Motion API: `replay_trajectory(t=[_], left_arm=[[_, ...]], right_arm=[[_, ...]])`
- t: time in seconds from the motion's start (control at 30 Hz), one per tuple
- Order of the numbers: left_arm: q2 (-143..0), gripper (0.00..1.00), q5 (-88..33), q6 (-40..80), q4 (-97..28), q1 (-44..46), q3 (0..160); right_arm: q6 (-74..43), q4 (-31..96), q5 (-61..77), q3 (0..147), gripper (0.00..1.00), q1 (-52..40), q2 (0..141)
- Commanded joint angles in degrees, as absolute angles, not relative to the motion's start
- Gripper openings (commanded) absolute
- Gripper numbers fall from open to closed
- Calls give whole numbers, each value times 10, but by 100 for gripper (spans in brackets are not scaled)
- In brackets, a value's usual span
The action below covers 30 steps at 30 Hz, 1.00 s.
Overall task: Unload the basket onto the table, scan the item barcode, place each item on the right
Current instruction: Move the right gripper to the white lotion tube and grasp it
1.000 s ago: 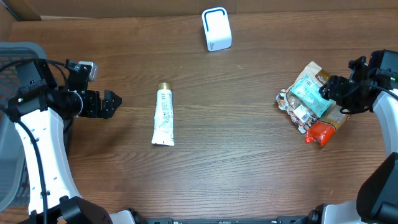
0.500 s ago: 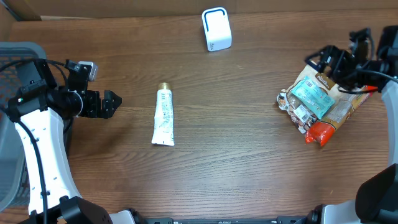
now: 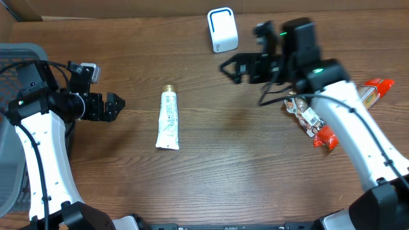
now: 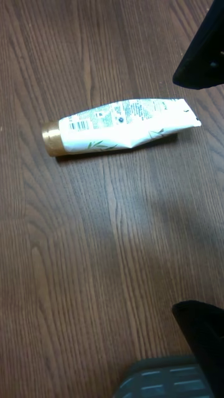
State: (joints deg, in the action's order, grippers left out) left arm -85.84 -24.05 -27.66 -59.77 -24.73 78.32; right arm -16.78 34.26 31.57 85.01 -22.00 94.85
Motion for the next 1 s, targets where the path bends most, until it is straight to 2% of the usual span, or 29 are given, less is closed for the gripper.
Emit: replay_trajectory(t=[0.0, 0.37, 0.63, 0.97], left_arm=[[-861, 100, -249, -287, -597, -243, 784], [-861, 100, -249, -287, -597, -243, 784], [-861, 100, -249, -287, -597, -243, 784], [-861, 100, -249, -287, -597, -243, 784]], right_arm=[[-202, 338, 255, 904, 100, -275, 987], [-180, 439, 255, 1114, 100, -338, 1174], [-180, 426, 263, 1121, 100, -386, 1249], [-213, 402, 202, 1121, 100, -414, 1320]])
